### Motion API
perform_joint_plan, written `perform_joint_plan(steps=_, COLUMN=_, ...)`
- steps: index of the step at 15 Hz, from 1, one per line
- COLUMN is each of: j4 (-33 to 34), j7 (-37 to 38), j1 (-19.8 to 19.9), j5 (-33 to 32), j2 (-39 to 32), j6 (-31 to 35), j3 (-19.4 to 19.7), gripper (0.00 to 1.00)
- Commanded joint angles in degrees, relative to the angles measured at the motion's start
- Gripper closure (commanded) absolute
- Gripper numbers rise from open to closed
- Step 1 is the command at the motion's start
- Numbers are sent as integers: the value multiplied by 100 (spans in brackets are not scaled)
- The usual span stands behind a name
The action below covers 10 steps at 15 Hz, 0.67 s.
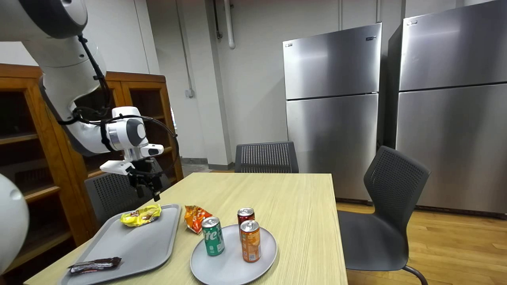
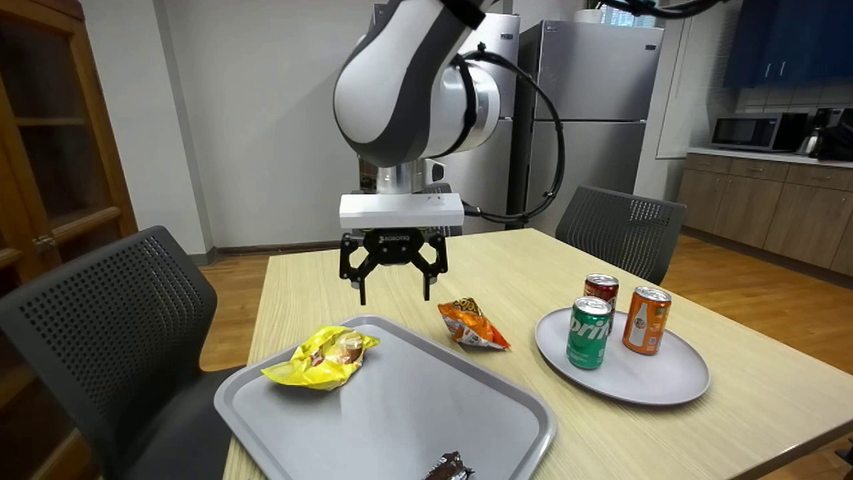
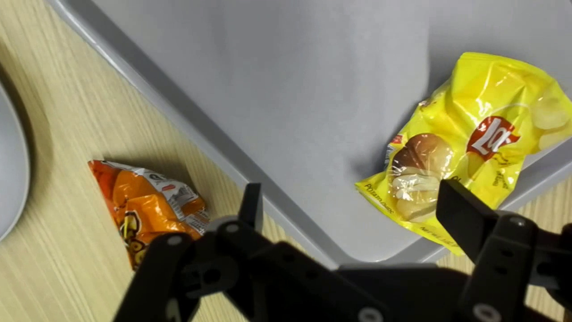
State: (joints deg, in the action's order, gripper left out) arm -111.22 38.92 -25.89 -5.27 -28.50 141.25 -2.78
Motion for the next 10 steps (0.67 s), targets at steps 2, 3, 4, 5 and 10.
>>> perform_joint_plan(steps=2, j4=505, j7=327, j1=-102, j5=68, j2=-235, j6=-384, j3=-174, gripper=0)
perform_joint_plan(steps=3, j4=597, j7=366, j1=-123, j5=87, j2=-302, j6=-407, j3=-213, gripper=0)
perform_joint_plan(steps=4, j4=666, j7=402, j1=-152, j5=88, j2=-355, j6=-415, j3=-232, gripper=0)
perform_joint_plan(steps=5, j4=757, j7=475, j1=-196, j5=83, j2=-428, j6=-419, j3=-240, gripper=0)
perform_joint_plan(steps=10, j4=1195, j7=692, j1=-316, j5=161, j2=-820, j6=-454, j3=-310, gripper=0)
